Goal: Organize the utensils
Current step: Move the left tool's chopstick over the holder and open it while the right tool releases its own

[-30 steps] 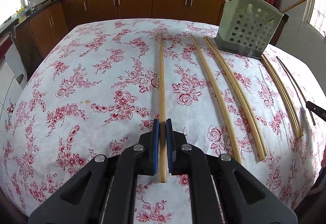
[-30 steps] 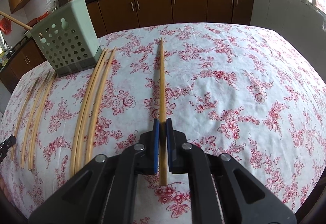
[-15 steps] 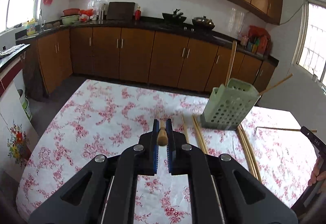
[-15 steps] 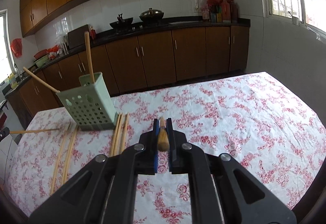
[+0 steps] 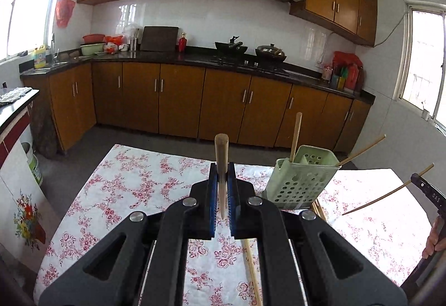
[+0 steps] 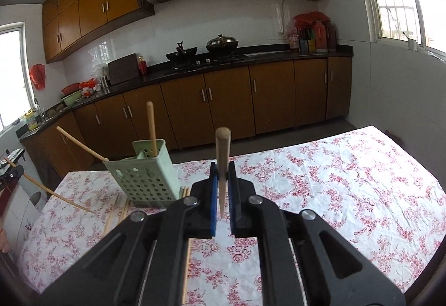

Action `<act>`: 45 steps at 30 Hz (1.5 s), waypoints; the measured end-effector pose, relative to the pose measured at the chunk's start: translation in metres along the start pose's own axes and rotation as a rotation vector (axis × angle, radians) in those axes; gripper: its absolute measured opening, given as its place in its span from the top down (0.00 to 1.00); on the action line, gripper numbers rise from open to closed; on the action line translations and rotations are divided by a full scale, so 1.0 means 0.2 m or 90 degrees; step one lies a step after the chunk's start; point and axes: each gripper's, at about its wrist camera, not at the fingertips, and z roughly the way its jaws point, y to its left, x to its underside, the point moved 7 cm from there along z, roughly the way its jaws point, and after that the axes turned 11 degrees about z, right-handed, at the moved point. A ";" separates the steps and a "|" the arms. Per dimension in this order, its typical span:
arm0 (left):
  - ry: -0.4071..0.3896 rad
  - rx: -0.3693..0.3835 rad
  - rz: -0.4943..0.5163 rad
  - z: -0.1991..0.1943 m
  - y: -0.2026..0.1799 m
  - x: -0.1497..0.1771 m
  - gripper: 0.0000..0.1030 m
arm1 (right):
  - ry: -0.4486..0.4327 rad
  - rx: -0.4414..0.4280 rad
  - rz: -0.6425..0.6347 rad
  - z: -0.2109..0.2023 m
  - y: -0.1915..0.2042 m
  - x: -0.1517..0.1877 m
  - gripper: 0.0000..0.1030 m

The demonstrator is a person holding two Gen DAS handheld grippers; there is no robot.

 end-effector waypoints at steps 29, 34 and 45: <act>-0.095 0.077 -0.028 0.20 -0.40 -0.44 0.93 | -0.007 -0.134 -0.013 0.19 0.49 -0.33 0.92; -0.080 0.086 -0.030 0.29 -0.41 -0.40 0.93 | 0.012 -0.127 -0.006 0.30 0.48 -0.29 0.92; -0.049 0.099 -0.034 0.29 -0.40 -0.37 0.92 | -0.017 -0.108 -0.010 0.24 0.41 -0.25 0.84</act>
